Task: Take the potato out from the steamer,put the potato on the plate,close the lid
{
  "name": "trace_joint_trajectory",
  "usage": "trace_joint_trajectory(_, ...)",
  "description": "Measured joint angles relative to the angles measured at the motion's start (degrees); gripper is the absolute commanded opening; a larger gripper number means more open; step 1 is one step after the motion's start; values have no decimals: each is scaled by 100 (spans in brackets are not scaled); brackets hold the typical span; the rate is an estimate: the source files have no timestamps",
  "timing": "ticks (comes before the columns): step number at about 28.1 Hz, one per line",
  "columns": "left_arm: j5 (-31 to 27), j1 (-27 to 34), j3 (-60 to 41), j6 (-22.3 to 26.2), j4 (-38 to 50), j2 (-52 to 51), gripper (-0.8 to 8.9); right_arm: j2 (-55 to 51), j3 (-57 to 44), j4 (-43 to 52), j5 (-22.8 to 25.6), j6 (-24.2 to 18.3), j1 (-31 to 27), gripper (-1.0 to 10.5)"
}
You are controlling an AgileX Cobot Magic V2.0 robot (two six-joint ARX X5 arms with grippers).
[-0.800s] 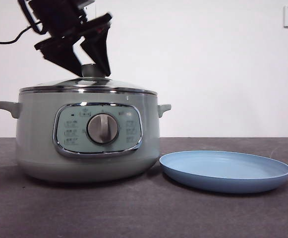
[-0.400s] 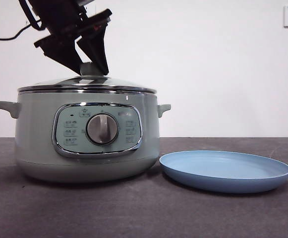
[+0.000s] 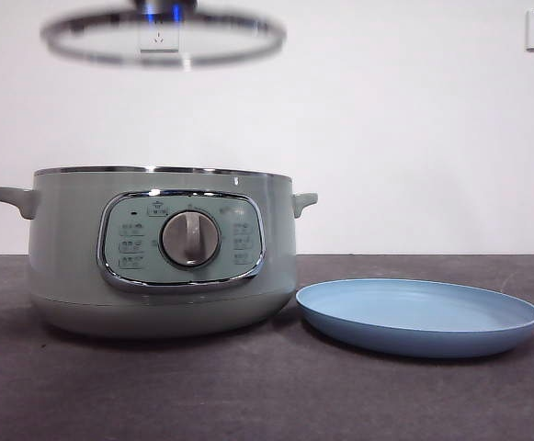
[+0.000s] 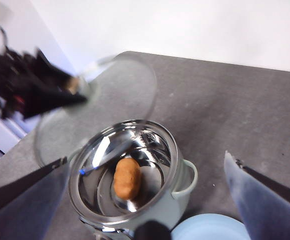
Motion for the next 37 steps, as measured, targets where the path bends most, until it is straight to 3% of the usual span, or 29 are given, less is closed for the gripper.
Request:
trace_joint_trajectory(6,22,238,975,138,-483,-319,-8,328,334,50,20,83,505,657)
trace_joint_trajectory(11,13,634,1080,181,-688,-984,-8,1010,1001,-352,107,87,1049,657)
trace_joint_trajectory(17,-83,1150,1080,188,-798,-1781,-8,2085,1989,-964,850,-92,1755,657)
trace_joint_trajectory(24,-1121,1314,1117,282,-1300,-2433,-8,3362,2837,-1019,1480,-295,2468,657)
trace_joint_trajectory(28,-1191,1333,1117,321,-1845,-2514,-8,4157,3130,-1012,2098,-511,2822,657)
trace_joint_trajectory(37,-1010,1331,1117,321,-2009,-2520,-8,5353,3191,-970,2251,-649,3069,615)
